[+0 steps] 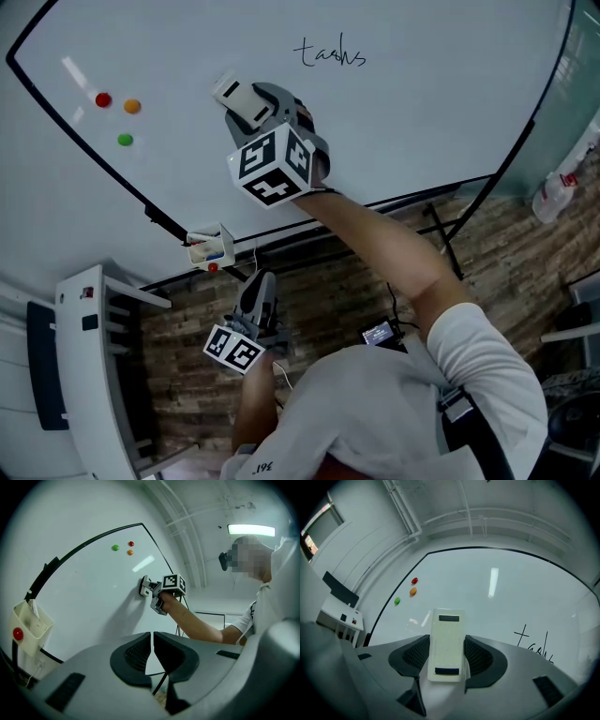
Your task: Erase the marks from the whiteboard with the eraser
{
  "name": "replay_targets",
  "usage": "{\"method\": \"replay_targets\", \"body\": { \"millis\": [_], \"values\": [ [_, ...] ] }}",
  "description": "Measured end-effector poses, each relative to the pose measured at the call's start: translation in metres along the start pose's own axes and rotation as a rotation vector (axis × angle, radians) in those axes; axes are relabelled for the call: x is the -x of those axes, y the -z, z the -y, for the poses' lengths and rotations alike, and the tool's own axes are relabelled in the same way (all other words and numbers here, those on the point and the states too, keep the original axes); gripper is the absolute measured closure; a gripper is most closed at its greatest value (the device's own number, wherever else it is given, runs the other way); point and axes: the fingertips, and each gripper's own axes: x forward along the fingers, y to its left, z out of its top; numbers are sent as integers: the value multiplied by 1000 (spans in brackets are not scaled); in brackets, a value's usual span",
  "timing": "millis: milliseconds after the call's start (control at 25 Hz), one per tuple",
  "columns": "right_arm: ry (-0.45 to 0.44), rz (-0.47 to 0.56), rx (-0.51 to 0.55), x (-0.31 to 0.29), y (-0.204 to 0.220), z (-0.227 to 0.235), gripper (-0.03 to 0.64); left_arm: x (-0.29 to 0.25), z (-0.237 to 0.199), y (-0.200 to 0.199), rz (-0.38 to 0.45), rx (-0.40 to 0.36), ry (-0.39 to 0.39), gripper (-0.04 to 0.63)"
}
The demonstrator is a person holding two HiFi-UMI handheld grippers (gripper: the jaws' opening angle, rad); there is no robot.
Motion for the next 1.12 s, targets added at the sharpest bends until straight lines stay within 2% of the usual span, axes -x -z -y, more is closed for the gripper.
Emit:
{"method": "replay_targets", "body": {
  "millis": [160, 480, 1120],
  "values": [
    [35, -12, 38, -1, 1, 1, 364, -2, 2, 1, -4, 2, 5, 580],
    [85, -36, 43, 0, 4, 8, 364, -8, 6, 4, -6, 2, 11, 578],
    [180, -47, 17, 33, 21, 91, 364, -44, 28, 23, -49, 14, 75, 580]
  ]
}}
